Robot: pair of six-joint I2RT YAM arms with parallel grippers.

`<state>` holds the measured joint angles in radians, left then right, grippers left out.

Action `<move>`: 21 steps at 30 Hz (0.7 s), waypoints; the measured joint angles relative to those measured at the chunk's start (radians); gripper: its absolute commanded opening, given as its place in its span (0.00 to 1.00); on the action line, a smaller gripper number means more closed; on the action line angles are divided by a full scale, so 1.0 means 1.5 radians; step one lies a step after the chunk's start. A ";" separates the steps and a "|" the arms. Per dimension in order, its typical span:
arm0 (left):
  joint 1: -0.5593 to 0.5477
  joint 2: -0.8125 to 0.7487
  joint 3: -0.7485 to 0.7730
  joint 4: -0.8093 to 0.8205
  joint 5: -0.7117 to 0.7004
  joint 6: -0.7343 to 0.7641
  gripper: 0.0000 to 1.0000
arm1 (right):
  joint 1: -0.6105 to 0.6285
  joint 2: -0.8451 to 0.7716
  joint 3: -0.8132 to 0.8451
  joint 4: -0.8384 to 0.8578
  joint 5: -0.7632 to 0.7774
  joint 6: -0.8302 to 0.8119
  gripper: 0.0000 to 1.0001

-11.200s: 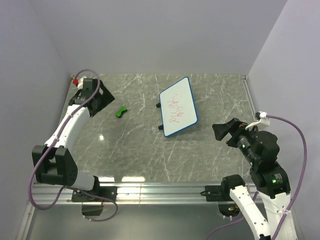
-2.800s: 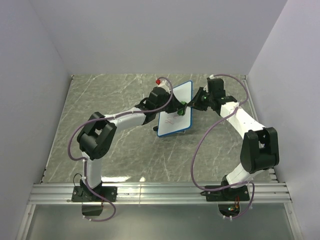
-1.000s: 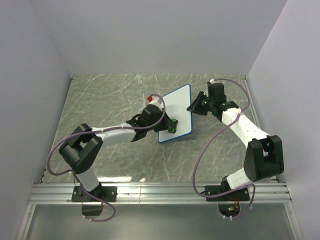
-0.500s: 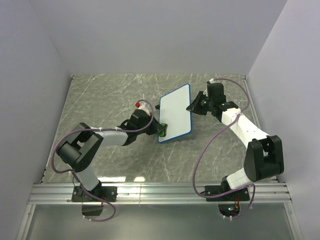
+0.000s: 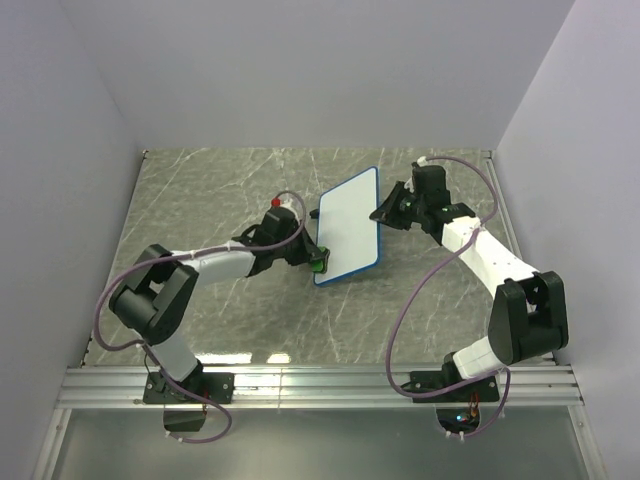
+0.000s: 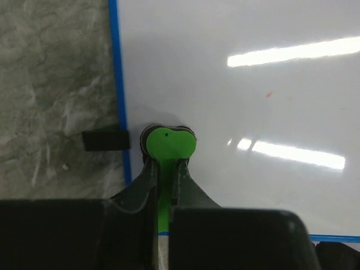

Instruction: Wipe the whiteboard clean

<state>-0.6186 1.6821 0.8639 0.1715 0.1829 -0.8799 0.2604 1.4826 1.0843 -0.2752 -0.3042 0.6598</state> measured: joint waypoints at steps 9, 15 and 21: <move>0.070 -0.047 0.256 -0.215 0.012 0.046 0.00 | 0.006 0.000 0.000 0.005 -0.001 0.006 0.14; 0.158 -0.095 0.253 -0.281 -0.030 0.088 0.00 | 0.019 0.005 0.001 -0.013 0.000 -0.006 0.76; 0.183 -0.099 0.167 -0.373 -0.099 0.126 0.02 | 0.018 0.007 0.069 -0.081 0.022 -0.047 0.82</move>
<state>-0.3439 1.5333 1.1137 -0.3874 0.0341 -0.6907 0.2878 1.4925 1.1873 -0.3965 -0.2714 0.5892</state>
